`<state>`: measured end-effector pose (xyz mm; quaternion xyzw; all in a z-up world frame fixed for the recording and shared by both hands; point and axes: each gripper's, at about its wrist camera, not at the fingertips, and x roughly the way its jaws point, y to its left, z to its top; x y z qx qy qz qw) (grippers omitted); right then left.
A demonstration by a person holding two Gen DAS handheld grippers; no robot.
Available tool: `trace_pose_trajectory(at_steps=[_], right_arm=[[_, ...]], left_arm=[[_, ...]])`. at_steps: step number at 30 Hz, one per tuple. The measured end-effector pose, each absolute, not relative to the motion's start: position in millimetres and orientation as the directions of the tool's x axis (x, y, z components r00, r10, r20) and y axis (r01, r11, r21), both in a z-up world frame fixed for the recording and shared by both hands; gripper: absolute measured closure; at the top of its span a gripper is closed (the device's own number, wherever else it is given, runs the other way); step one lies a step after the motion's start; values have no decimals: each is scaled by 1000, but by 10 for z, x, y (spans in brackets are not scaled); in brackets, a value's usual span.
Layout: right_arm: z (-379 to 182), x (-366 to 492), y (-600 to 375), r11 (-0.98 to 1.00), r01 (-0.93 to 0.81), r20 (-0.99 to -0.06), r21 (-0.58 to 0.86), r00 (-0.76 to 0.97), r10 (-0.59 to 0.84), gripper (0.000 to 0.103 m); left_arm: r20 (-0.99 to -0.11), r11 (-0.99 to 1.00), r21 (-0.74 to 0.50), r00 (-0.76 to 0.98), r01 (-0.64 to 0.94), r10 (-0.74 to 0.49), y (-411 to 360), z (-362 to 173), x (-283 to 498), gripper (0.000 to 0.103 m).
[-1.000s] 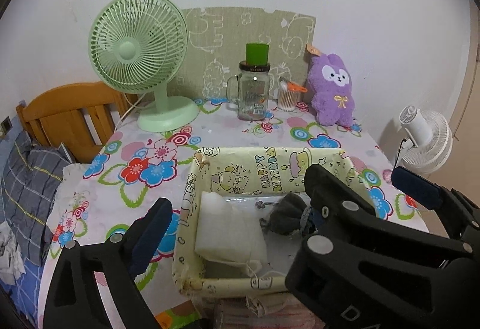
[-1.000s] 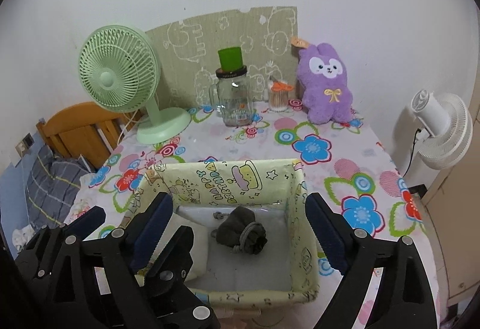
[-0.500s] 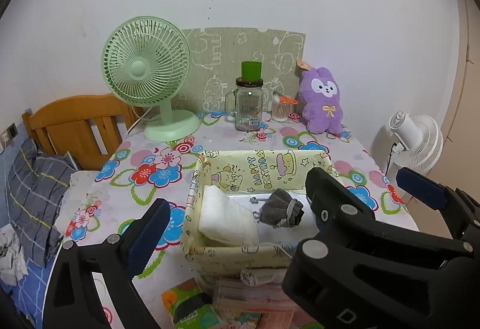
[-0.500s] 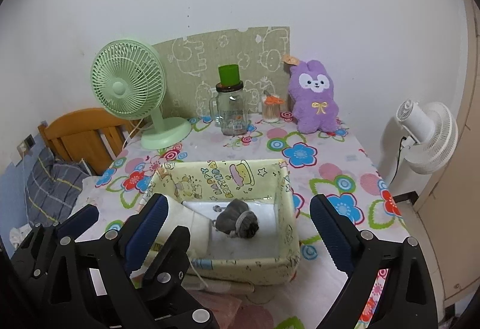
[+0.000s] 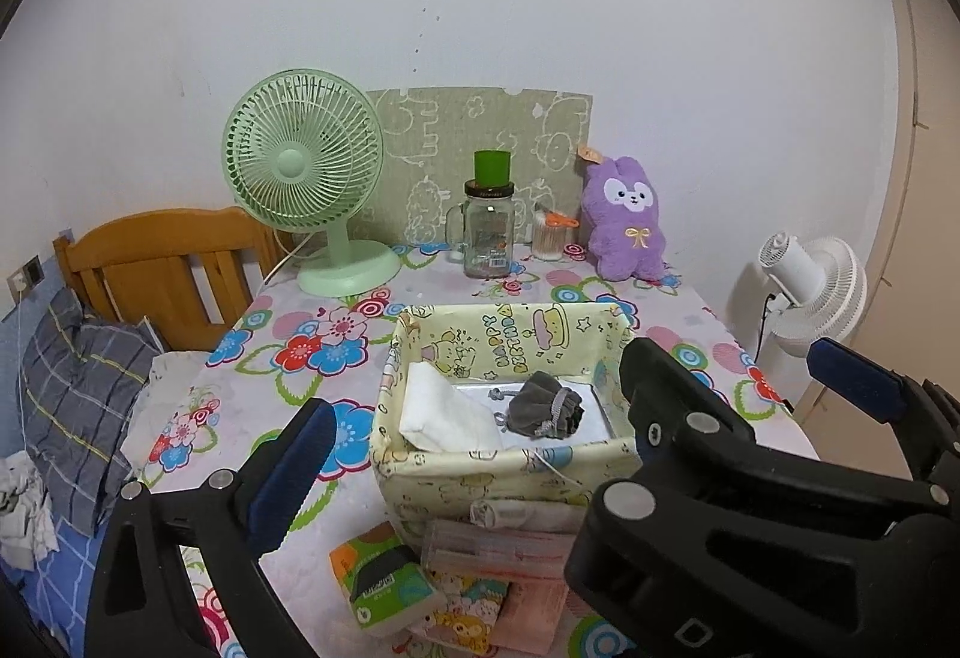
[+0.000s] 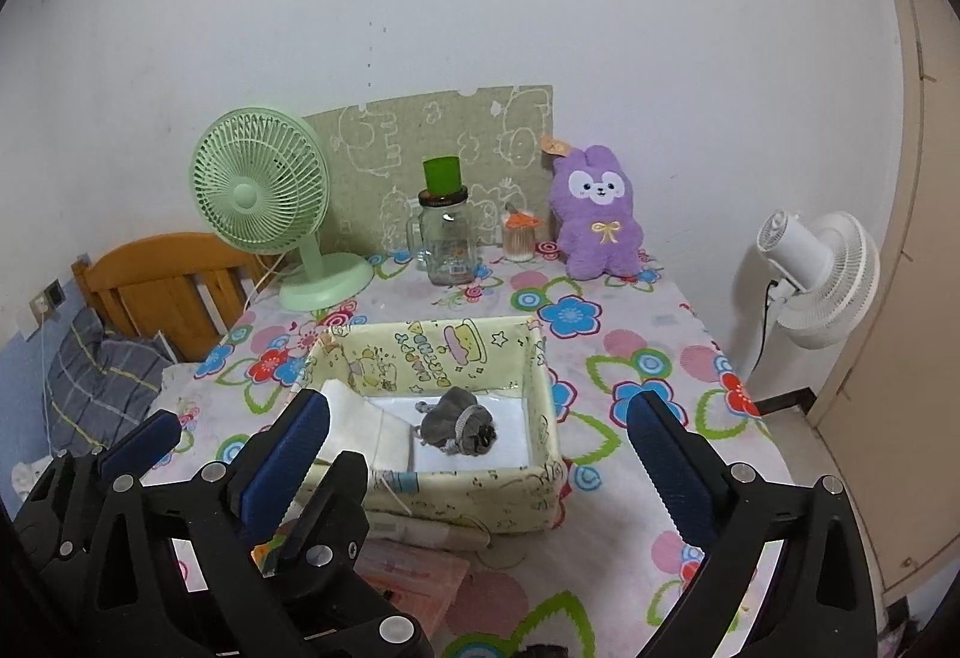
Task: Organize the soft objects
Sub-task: 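Withdraw both tools from the basket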
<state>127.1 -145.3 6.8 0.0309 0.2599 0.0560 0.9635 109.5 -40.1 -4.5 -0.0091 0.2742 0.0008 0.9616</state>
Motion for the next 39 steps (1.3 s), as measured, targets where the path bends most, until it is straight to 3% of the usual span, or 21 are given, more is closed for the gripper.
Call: trace_pose_trajectory(at_steps=[21,39], right_arm=[[48,693,-1482,998,-50,-457,24,888,55,2],[-366,510,-1517,996,-68,-509,49,857,83,4]], left_arm=[[-510,999,-39,860,-5,-15,-413,-133,626,1],[-557,999,-16,829,41,-43,-447,-524,428,1]])
